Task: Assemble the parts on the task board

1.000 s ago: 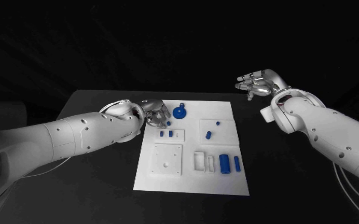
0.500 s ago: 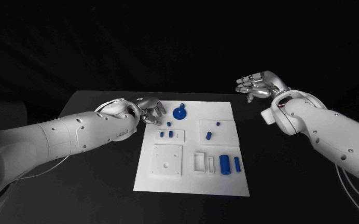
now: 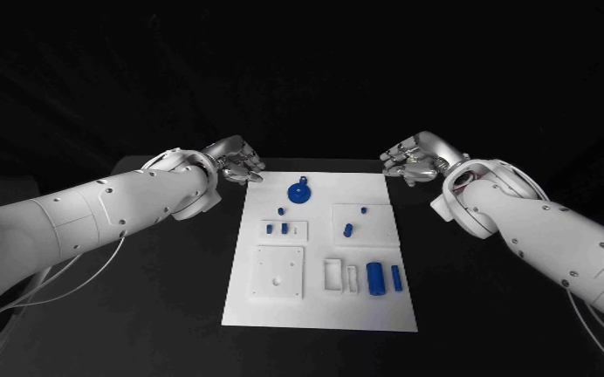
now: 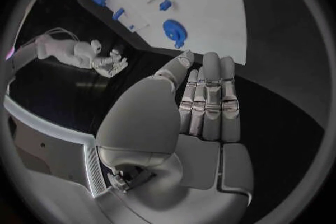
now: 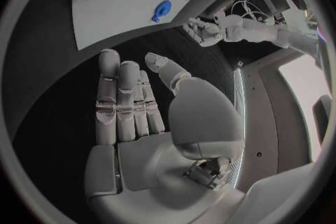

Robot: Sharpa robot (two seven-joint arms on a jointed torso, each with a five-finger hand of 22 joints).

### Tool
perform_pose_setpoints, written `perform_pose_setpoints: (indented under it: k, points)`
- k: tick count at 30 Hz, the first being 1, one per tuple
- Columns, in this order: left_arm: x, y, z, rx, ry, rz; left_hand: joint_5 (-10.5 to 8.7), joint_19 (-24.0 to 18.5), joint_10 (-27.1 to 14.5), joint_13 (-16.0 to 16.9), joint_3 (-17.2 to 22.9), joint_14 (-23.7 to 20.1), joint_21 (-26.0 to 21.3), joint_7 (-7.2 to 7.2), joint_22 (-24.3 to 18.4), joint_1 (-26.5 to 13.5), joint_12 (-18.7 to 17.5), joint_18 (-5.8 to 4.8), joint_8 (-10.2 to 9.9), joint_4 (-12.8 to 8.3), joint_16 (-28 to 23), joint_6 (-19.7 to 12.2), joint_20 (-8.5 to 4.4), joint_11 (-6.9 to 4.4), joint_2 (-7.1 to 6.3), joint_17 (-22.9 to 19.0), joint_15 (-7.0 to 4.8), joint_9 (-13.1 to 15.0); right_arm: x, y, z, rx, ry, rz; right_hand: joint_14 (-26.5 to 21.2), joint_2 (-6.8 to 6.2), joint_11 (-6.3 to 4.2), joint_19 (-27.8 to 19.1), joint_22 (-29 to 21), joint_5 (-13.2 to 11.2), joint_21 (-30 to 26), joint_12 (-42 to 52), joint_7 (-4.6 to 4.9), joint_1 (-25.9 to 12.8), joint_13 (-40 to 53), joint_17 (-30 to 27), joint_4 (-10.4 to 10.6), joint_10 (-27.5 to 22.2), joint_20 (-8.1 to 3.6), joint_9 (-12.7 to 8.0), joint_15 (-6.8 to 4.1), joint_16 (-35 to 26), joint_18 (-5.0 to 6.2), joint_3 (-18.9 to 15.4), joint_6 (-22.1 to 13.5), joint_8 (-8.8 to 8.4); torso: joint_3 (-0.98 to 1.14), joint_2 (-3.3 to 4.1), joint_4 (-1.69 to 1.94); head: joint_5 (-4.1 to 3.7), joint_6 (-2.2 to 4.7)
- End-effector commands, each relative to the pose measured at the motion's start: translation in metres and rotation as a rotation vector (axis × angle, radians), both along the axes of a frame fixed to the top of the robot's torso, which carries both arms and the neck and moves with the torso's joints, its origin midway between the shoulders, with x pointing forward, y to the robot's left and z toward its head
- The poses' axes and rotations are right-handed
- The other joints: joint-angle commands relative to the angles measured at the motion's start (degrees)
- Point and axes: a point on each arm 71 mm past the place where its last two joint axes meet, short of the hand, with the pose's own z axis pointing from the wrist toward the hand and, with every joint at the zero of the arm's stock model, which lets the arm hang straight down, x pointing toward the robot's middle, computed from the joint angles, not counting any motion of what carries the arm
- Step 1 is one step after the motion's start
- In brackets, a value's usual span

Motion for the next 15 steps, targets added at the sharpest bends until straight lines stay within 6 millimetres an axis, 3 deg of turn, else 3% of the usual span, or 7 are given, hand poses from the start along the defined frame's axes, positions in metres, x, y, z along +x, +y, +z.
perform_pose_setpoints:
  k: [1, 4, 9, 15]
  points:
    - [0.0, 0.0, 0.008, -0.336, 0.018, 0.068, -0.23, -0.7, 0.53, -0.02, 0.0, -0.18, -2.8, -0.2, -2.28, -1.22, -0.04, -1.29, -0.09, 0.64, -4.83, 0.32, 0.15, 0.02, 0.13, -1.63, 0.62, 0.07, -0.005, 0.009, -0.007, -0.217, -0.03, 0.038, 0.4, 0.33, 0.02, 2.1, 1.08, -0.71, 0.61, -0.16, -0.17, -0.06, -0.04, 0.06, -0.31, 0.36, -0.37, 0.04, -0.14, 0.15, 0.61, 0.26, 0.56, -0.16, -0.02, 0.0, 0.03, -0.42, 0.06]
    - [-0.001, -0.002, 0.012, -0.47, 0.033, 0.078, -0.35, -3.79, 0.4, -0.01, -0.01, -3.55, -7.1, -0.07, -5.58, -2.0, -0.04, -2.24, -0.13, 1.21, -11.96, 0.15, 1.32, 0.28, 0.4, -4.2, 1.98, 0.05, -0.009, 0.016, -0.014, -0.296, -0.041, 0.049, 0.49, 0.18, 0.01, 2.05, 0.98, -2.05, 0.79, -0.17, -0.25, -0.1, -0.04, 0.03, -0.42, 0.32, -0.4, 0.04, -0.15, 0.04, 0.39, 0.58, 0.78, -0.18, -0.01, 0.02, 0.04, -0.62, 0.16]
    - [-0.005, -0.008, 0.015, -0.581, 0.045, 0.061, -0.41, -7.49, -0.87, -0.01, 0.16, -1.6, -8.61, 0.14, -17.62, -2.35, 0.03, -2.48, -0.07, 1.58, -28.93, -0.13, 3.6, 1.04, 0.59, -9.38, 4.09, 0.08, -0.015, 0.027, -0.028, -0.385, -0.054, 0.062, 0.53, -0.37, 0.21, 1.95, 0.73, -4.33, 0.57, -0.19, -0.26, -0.12, -0.04, -0.06, -0.35, -0.48, -0.36, 0.03, -0.03, -0.13, 0.25, 1.53, 0.92, -0.19, -0.01, 0.03, 0.05, -0.63, 0.19]
    - [-0.008, -0.015, 0.017, -0.631, 0.059, 0.026, -0.77, -7.05, -1.59, -0.02, -0.45, 1.84, -8.6, 0.27, -25.13, -2.29, -0.04, -2.75, -0.1, 1.58, -35.52, -0.64, 3.81, 1.25, 0.83, -9.35, 4.17, 0.06, -0.019, 0.036, -0.039, -0.428, -0.064, 0.075, 0.79, -1.16, 0.49, 2.05, 0.35, -7.52, 0.3, -0.18, -0.23, 0.06, -0.05, -0.26, 0.19, -1.66, -0.2, 0.01, 0.18, -0.28, 0.25, 1.61, 0.4, -0.2, -0.04, 0.04, 0.05, -0.64, 0.29]
